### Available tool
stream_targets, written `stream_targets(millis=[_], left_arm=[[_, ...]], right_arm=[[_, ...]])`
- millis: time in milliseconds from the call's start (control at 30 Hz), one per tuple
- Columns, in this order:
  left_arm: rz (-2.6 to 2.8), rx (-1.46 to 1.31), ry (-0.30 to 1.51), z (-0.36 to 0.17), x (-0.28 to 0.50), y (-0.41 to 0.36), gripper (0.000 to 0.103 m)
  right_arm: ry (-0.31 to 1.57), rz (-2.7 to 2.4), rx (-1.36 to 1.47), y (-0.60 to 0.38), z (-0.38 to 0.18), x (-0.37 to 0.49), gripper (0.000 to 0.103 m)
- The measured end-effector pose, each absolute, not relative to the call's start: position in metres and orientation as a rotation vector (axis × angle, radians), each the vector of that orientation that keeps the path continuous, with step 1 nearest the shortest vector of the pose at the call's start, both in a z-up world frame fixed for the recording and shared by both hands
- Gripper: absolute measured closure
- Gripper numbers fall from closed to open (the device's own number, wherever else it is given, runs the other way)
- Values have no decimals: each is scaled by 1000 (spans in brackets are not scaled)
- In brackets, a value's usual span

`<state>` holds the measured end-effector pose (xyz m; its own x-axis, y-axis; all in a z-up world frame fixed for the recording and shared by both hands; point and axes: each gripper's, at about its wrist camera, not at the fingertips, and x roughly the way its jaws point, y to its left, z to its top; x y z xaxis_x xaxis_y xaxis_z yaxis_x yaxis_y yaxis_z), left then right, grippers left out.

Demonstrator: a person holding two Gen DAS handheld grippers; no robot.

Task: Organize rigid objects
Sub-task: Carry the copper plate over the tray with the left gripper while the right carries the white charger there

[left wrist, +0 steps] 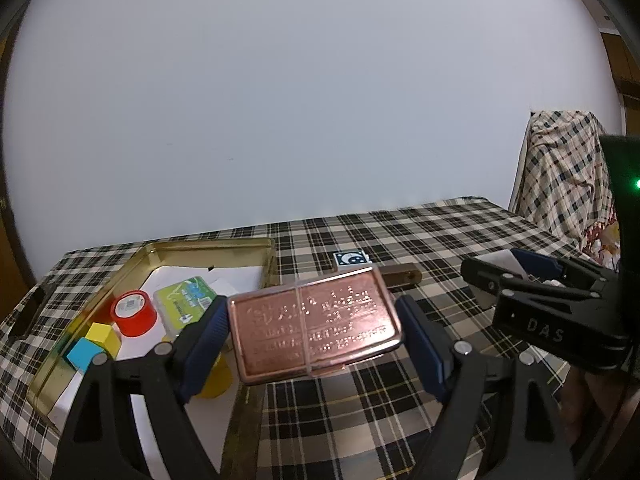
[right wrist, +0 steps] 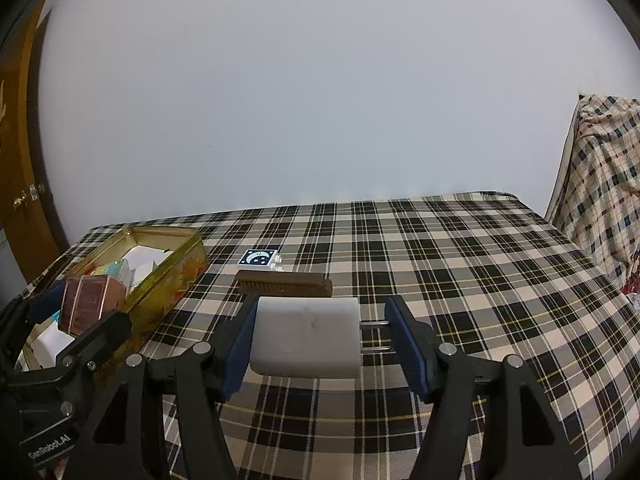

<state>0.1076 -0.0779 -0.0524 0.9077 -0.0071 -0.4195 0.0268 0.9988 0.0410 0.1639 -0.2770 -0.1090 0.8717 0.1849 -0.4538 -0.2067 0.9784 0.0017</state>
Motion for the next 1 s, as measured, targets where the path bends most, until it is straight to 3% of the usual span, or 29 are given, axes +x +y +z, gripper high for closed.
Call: stream_targets(millis=[1000], left_arm=[[41,13,400,-52,95,-47,20]], right_arm=[[415,276,-75,-248,-106,142,38]])
